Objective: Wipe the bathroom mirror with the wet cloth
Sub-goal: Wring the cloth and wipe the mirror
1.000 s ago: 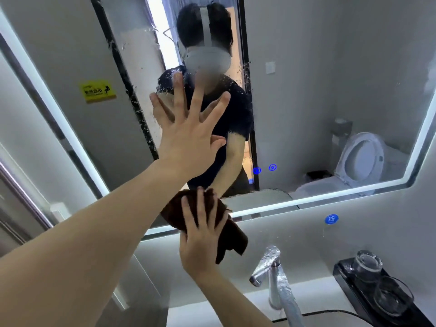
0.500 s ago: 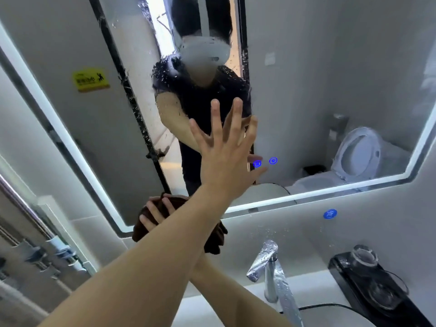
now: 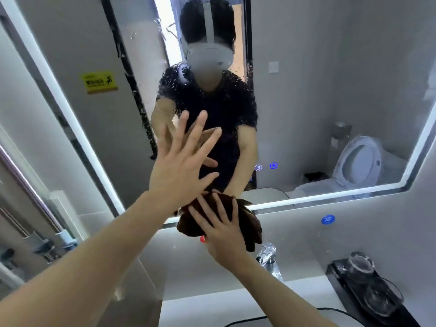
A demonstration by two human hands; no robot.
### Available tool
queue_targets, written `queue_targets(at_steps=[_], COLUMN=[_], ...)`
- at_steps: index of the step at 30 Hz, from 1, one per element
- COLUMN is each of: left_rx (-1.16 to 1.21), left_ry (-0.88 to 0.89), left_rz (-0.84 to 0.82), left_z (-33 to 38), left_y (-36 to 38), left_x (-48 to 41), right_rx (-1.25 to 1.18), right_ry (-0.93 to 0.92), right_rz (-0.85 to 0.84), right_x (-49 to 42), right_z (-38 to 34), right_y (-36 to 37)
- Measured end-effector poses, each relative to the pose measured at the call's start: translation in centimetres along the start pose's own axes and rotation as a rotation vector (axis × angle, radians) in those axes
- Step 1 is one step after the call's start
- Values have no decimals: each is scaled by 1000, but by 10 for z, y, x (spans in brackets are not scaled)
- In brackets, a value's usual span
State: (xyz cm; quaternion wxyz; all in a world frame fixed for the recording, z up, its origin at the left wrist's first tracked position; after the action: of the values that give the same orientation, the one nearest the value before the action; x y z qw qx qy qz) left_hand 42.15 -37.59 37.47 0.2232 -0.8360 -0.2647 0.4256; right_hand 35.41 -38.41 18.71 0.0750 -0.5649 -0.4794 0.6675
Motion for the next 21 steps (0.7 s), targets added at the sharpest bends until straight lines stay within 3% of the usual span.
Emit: queue_targets(at_steps=[5, 9, 15, 21], left_rx=[-40, 51, 321, 530], left_ry=[-93, -214, -382, -494], left_rz=[-155, -284, -398, -518], left_z=[-89, -120, -99, -70], left_y=[4, 3, 3, 9], left_x=[87, 152, 210, 236], right_rx=[-49, -135, -98, 15], right_ry=[90, 113, 19, -223], right_rz=[-47, 89, 95, -65], right_x=[-6, -20, -45, -53], right_z=[-11, -30, -90, -146], right_y=[-4, -12, -8, 18])
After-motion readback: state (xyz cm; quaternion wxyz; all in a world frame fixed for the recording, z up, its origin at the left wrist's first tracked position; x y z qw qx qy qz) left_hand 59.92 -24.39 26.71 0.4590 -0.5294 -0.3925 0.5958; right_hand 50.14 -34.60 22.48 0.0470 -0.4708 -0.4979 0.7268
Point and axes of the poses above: each hand's wrist, its own x-axis away from the middle knuckle, its own y-axis out of the palm, z = x × y, the point moved 6 cm from there along -x, towards the middle knuckle, and after that the axes turned 8 degrees about y, right-handed, at the moved point
